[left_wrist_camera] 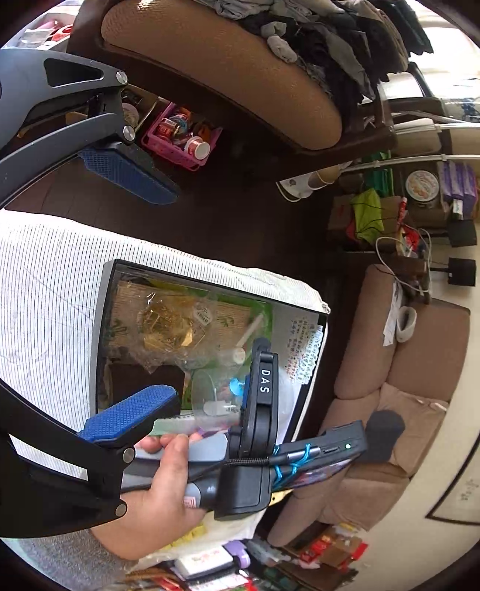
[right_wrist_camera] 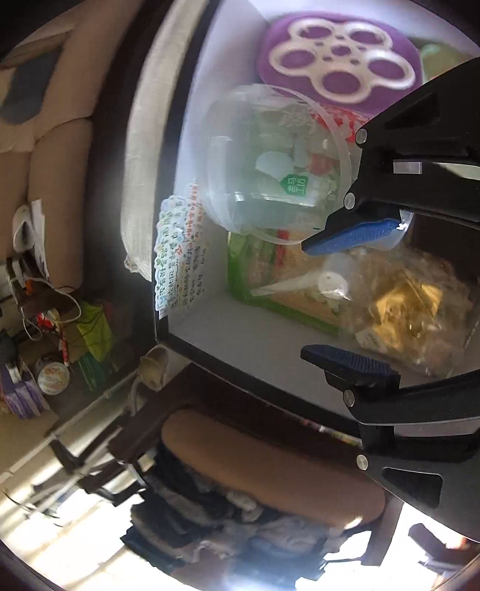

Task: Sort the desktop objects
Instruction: 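Lower the bagged white stick into the box and open the right tool, then grasp bagged tape roll with left tool while right tool reaches clear disc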

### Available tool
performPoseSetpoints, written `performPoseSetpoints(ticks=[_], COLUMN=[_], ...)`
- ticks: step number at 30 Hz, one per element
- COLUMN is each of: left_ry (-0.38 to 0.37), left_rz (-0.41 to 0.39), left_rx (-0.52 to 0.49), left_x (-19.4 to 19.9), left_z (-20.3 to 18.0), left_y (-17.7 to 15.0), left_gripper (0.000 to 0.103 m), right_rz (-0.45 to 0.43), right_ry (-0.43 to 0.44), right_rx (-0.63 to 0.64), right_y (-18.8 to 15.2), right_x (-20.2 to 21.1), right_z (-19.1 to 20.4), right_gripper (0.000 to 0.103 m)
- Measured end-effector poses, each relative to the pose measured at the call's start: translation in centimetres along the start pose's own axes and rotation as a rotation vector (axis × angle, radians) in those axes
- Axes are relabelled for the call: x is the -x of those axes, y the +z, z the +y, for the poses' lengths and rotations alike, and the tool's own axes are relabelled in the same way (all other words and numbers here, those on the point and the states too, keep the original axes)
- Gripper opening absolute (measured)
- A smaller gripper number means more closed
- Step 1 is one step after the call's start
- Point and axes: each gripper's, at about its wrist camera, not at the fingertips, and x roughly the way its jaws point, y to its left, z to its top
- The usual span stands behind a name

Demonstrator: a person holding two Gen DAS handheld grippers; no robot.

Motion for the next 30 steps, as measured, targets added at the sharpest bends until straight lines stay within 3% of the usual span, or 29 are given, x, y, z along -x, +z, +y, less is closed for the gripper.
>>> performPoseSetpoints(ticks=[5,12,16,20,30], left_ry=[-0.015,-0.041,-0.069,-0.132,-0.291], left_rz=[0.012,0.006,-0.003,0.006,0.038], left_rx=[0.019,-0.021,-0.077,-0.132,-0.302], left_x=[-0.3,1.3,2.7,3.7,3.6], left_z=[0.2,-2.6,-6.1,-10.8,-25.6], left_y=[-0.8,-2.7,-4.3,-6.2,-12.8], left_gripper=[0.099,0.103,0.103,0.103,0.103], right_rz=[-0.05,-0.071,-0.066,-0.075,-0.129], right_ry=[-0.05,0.007,0.01,-0.064,-0.136], right_rx=[0.191,0.273,0.287,0.281,0.055], right_y=[-1.2,-5.3,-8.7,-12.7,-22.7], right_x=[3.9,12.7,18.6,23.8,31.7], right_z=[1.8,1.0,-3.1,-8.5,-22.4], right_gripper=[0.053,0.053,0.053,0.055,0.059])
